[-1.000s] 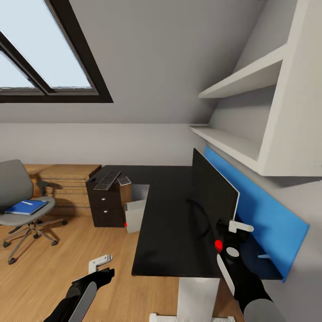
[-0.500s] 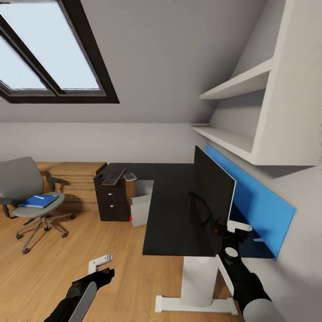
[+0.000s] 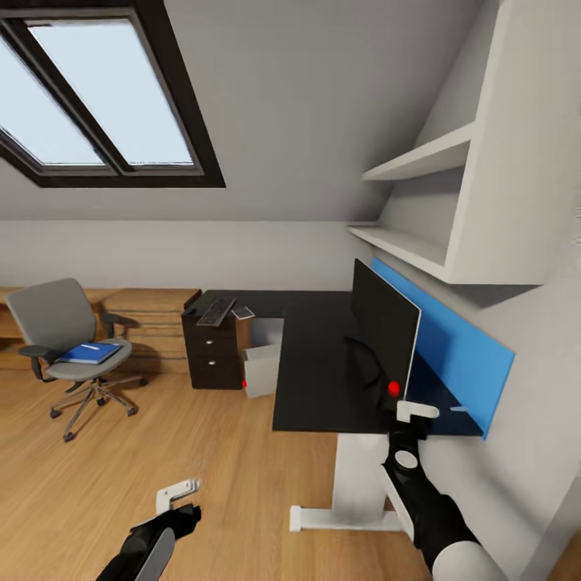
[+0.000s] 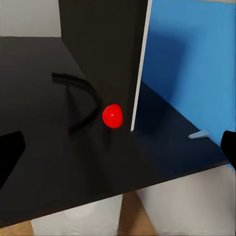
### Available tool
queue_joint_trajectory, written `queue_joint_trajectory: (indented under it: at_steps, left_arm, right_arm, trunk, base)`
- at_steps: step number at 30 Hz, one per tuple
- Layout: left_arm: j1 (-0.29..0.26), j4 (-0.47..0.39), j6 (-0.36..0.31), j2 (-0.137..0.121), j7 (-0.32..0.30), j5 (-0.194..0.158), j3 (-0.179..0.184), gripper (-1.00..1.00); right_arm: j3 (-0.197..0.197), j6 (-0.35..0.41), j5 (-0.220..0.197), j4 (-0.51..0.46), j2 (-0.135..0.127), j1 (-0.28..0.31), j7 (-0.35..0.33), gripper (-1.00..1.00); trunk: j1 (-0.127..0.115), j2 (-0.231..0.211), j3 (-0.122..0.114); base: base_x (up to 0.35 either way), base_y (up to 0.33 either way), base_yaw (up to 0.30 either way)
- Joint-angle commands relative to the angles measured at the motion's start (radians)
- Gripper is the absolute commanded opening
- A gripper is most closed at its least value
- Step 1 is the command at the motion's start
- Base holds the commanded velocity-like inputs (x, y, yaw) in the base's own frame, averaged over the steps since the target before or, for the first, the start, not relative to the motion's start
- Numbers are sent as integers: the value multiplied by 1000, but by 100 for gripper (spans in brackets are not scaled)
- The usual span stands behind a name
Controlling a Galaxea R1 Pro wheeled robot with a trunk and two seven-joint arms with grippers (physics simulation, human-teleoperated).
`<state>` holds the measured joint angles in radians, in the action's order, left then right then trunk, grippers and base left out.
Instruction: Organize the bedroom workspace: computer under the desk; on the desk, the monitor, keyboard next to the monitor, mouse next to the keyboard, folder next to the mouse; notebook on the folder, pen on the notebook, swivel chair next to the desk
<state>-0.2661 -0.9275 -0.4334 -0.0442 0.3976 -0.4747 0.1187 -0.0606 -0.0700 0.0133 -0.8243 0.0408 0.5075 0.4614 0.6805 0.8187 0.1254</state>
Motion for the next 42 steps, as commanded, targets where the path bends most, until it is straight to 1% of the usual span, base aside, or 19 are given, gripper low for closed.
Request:
queue_joint_trajectory:
  at_steps: [1,3,4,7,9,10,12,14,16,17,21,25,28,30,31,34,35,38,42]
  left_arm:
    - [-1,17,13,-1,9,-8,5,100]
    - [-1,92,79,-1,7,2,7,100]
    - [-1,347,313,-1,5,35,36,100]
    - [-1,436,403,2,5,59,41,100]
    - [-1,460,425,2,5,68,42,100]
    - [-1,478,440,2,5,76,43,100]
    - [-1,501,456,3,4,85,43,100]
    - [-1,510,466,3,-5,88,44,100]
    - [-1,513,469,3,-16,88,44,100]
    - [-1,515,471,3,-30,89,44,100]
    - [-1,520,474,2,-65,89,44,100]
    - [-1,533,475,3,-75,91,44,100]
    - [-1,540,478,4,-78,91,45,100]
    - [-1,542,492,4,-79,91,45,100]
    - [-1,545,505,4,-79,90,45,100]
    - [-1,557,525,4,-80,91,47,100]
    - [-1,567,535,5,-80,91,49,100]
    - [-1,571,538,11,-80,91,50,100]
    - [-1,574,539,16,-80,92,50,100]
  right_arm:
    - [-2,-2,1,4,0,1,6,100]
    - [-2,-1,0,16,1,0,5,100]
    - [-2,0,-2,28,11,-63,3,100]
    - [-4,-9,-2,94,33,-85,-3,100]
    - [-5,-24,-2,123,39,-87,-4,100]
    - [-6,-46,-2,151,46,-90,-4,100]
    - [-5,-105,-2,218,64,-92,-4,100]
    - [-6,-183,-2,309,79,-92,-4,100]
    - [-8,-223,-2,353,84,-93,-5,100]
    - [-9,-259,-2,393,88,-93,-5,100]
    - [-10,-332,-2,482,100,-93,-7,100]
    - [-10,-355,-2,529,106,-93,-23,100]
    - [-10,-362,-2,561,114,-93,-65,100]
    - [-10,-365,-1,582,117,-93,-117,100]
    - [-10,-366,-1,593,118,-93,-156,100]
    - [-9,-368,-1,608,120,-93,-217,100]
    - [-9,-369,0,619,122,-93,-250,100]
    - [-8,-376,0,623,123,-93,-262,100]
    - [-7,-418,0,626,122,-93,-267,100]
  trunk:
    - [-1,1,2]
    - [-1,1,2]
    - [-1,1,2]
    - [-1,1,2]
    - [-1,1,2]
    - [-1,1,2]
    - [-1,1,2]
    - [-1,1,2]
    - [-1,1,2]
    - [-1,1,2]
    - [-1,1,2]
    - [-1,1,3]
    - [-1,1,4]
    - [-1,1,4]
    - [-1,1,4]
    - [-1,1,4]
    - [-1,1,4]
    - [-1,1,4]
    - [-1,1,4]
  base:
    - [-319,105,0]
    - [-320,113,0]
    - [-174,283,0]
    - [-87,306,0]
    - [-38,321,0]
    - [-21,326,0]
    - [-11,329,0]
    - [-5,332,0]
    - [-3,332,0]
    - [-1,333,5]
    - [-1,333,74]
    - [16,333,191]
    - [53,333,111]
    - [64,333,51]
    - [68,333,29]
    - [70,333,16]
    - [73,333,4]
    - [73,333,2]
    - [111,326,1]
